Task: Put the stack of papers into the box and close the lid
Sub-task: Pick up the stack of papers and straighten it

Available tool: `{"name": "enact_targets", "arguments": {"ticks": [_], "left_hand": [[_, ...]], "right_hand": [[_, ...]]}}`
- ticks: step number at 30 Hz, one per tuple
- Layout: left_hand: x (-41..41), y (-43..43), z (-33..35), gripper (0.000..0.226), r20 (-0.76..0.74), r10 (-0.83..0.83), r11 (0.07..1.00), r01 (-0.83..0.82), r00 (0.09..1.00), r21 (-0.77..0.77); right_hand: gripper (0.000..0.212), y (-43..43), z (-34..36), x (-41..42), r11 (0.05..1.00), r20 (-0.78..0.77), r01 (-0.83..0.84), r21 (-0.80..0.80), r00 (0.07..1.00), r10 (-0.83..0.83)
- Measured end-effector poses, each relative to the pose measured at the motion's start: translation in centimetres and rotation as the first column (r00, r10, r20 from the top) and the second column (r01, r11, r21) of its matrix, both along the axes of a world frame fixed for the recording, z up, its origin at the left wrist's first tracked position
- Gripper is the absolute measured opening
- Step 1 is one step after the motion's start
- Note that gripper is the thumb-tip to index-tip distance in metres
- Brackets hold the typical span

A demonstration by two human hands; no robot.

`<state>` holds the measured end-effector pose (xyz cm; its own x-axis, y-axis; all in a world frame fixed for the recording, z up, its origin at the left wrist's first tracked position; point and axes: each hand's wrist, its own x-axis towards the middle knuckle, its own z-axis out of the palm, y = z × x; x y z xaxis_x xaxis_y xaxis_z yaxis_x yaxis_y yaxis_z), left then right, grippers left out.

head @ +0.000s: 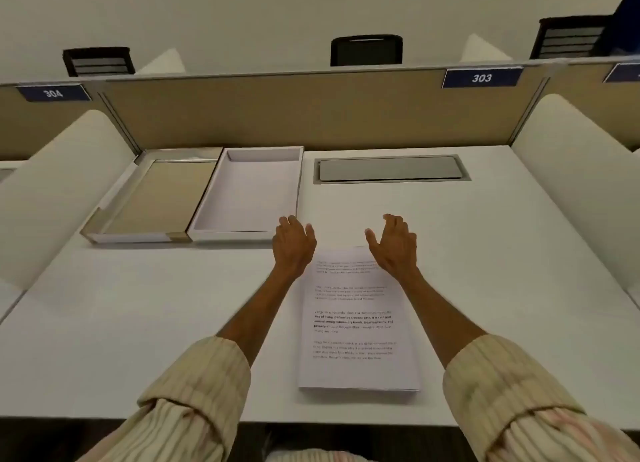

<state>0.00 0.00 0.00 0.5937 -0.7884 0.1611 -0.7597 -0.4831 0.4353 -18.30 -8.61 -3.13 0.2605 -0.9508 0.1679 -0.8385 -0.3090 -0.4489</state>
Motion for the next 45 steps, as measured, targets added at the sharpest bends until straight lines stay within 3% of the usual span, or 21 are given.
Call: {"name": "enact_targets", "arguments": {"ticks": [6,11,14,19,26,30,33,37,41,45], "left_hand": [[-0.7,1.4,-2.8,0.074,-0.176,0.054,0.977,-0.015,0.983,0.213],[-1.6,1.9,-3.7,0.097,-0.279,0.093,0.955,-0.006,0.956,0.297],[-1.9,1.6,-4.3,0.090,-0.385,0.143,0.952,-0.020,0.912,0.306],[-2.5,1.1,-3.9,0.065,-0.589,0.272,0.952,-0.125,0.761,0.278],[-1.2,0.8,-3.7,0.051,-0.704,0.322,0.939,-0.121,0.634,0.321],[-1.3,0.4,-4.0,0.084,-0.717,0.368,0.913,-0.084,0.592,0.399],[-2.6,0.1,-3.9,0.080,-0.636,0.424,0.891,-0.170,0.645,0.422],[-2.9,-0.3,-3.5,0.079,-0.679,0.397,0.913,-0.188,0.617,0.362],[-2.1,-0.1,-3.7,0.090,-0.791,0.331,0.942,-0.133,0.514,0.308],[-1.6,0.7,-5.3,0.100,-0.861,0.315,0.947,-0.187,0.400,0.260]], "right_hand": [[0.058,3.3,-3.4,-1.1,0.993,-0.033,0.056,0.107,0.998,-0.052],[0.056,4.1,-4.8,-1.4,0.989,-0.052,0.084,0.124,0.996,-0.078],[0.057,4.2,-5.4,-1.4,0.990,-0.052,0.091,0.111,0.995,-0.086],[0.055,4.4,-6.3,-1.4,0.993,-0.040,0.095,0.070,0.995,-0.092],[0.054,4.3,-6.9,-1.2,0.993,-0.047,0.111,0.028,0.993,-0.110],[0.054,4.2,-7.0,-1.0,0.993,-0.047,0.121,0.016,0.992,-0.120],[0.055,4.2,-7.1,-1.0,0.992,-0.038,0.122,0.021,0.992,-0.122],[0.056,4.3,-7.1,-1.0,0.992,-0.044,0.124,0.022,0.991,-0.123],[0.056,4.2,-7.1,-1.2,0.992,-0.038,0.126,0.023,0.991,-0.125],[0.056,4.2,-7.1,-1.5,0.991,-0.028,0.133,0.022,0.991,-0.133]]}}
